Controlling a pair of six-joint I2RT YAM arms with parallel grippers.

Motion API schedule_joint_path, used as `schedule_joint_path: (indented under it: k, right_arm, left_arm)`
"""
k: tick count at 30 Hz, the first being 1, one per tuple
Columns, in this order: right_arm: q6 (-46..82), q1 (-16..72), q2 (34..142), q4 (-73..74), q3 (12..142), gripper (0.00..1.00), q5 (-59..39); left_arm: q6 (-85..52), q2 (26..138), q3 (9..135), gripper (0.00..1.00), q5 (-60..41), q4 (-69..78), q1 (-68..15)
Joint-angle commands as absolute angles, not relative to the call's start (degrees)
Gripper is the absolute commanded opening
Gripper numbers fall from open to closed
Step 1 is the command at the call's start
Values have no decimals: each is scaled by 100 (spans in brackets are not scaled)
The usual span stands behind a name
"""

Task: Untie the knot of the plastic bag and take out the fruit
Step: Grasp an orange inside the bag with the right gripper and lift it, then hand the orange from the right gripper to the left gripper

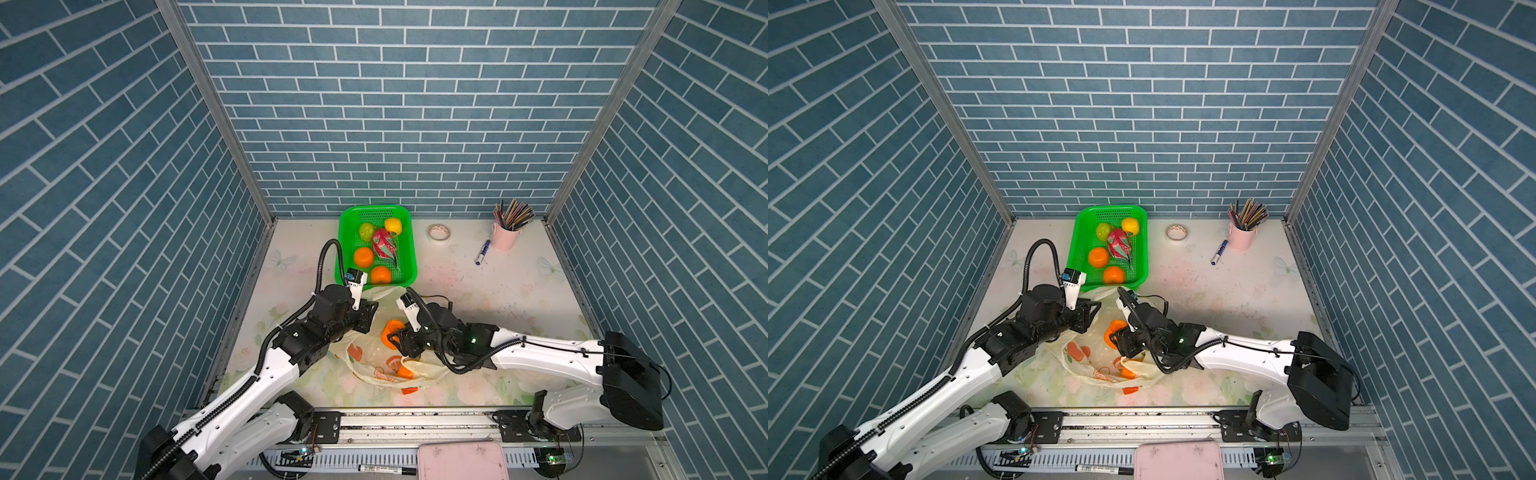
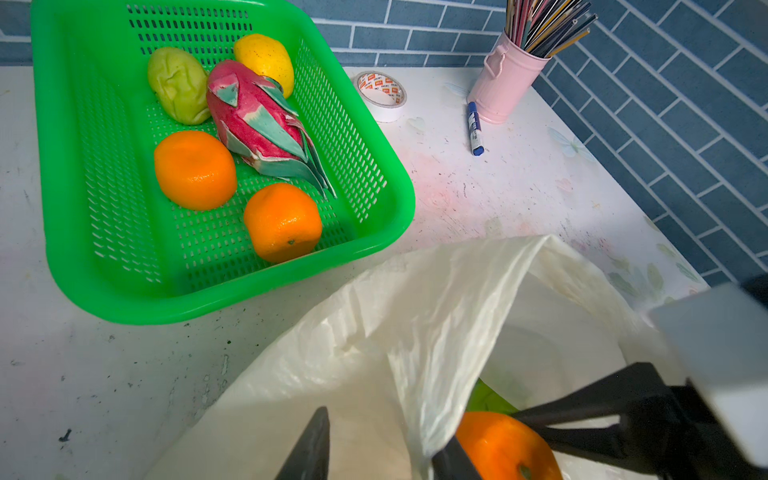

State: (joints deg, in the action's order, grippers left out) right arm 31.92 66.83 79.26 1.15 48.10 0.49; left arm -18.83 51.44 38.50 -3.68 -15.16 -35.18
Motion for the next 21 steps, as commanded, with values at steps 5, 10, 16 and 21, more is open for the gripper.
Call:
schedule_joint_path:
  k: [5, 10, 16, 21]
  right_arm:
    - [3214, 6698, 7004, 662, 4623, 59, -82]
    - [3450, 6562, 6525, 1001, 4516, 59, -59]
    - [3786, 6200, 5995, 1059, 4564, 59, -206]
    - [4175, 5609, 5764, 559, 4805, 58, -565]
  left_arm:
    - [-2026, 5098, 4012, 38, -237, -1647, -3527]
    - [-2030, 4998, 4052, 38, -245, -1653, -3533]
    - [-1900, 4727, 4105, 54, -300, -1539, -3534]
    - [-1306, 4593, 4293, 61, -357, -1361, -3530]
